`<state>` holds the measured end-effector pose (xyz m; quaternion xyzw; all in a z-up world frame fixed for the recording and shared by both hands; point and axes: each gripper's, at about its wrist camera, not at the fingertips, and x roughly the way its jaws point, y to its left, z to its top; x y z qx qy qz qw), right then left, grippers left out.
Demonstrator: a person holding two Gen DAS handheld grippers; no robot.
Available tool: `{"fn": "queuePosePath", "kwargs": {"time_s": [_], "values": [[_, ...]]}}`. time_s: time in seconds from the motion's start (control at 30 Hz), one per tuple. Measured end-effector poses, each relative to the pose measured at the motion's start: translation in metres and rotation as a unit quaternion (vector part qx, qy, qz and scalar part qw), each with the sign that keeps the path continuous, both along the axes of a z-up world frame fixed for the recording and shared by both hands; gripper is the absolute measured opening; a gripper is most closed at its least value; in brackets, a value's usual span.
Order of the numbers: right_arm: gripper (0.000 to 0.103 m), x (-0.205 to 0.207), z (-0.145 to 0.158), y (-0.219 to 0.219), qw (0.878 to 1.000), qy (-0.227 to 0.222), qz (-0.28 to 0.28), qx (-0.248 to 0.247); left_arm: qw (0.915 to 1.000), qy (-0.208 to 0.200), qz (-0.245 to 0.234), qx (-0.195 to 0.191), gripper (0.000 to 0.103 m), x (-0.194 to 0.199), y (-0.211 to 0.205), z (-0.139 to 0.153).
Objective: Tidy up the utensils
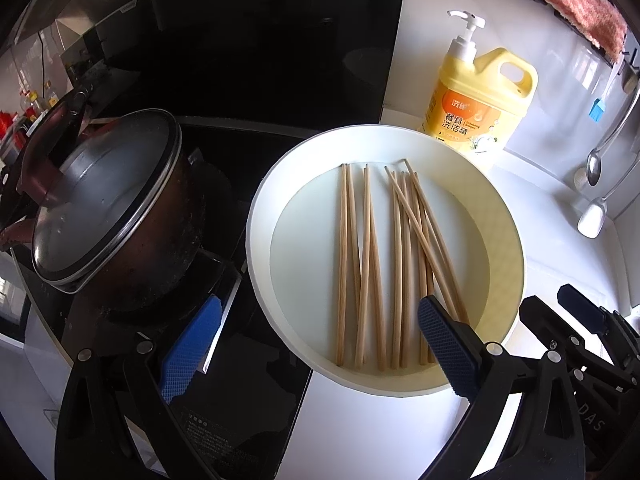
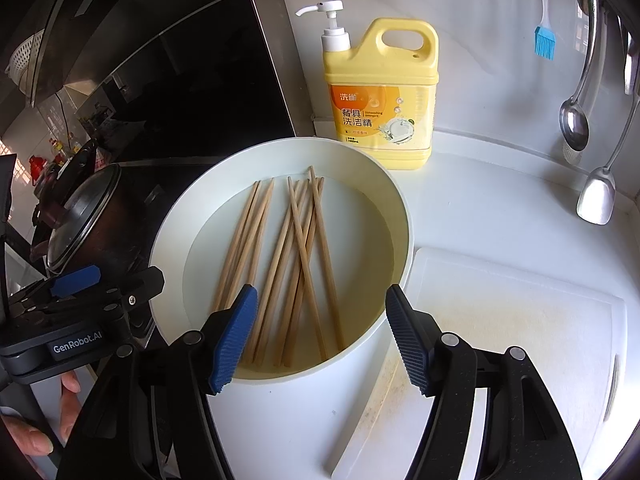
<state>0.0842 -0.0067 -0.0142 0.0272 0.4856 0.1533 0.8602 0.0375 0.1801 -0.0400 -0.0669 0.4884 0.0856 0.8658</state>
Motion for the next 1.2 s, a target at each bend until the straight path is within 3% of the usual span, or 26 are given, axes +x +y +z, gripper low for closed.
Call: {"fn": "queuePosePath", "kwargs": {"time_s": [0.33,1.2], "values": [[0.064,-0.0010,-0.0002,-0.0005,1.000,-0.001,0.002,0.000,0.9998,-0.002,0.005,0.017,0.097,-0.0031,-0.0007,0.0034],[0.064,-0.0059,0.0029,0.0000,1.000,-0.004,0.004,-0.002,0.9999,0.002,0.002,0.017,0.097,-0.0065,-0.0038,0.0042]]}}
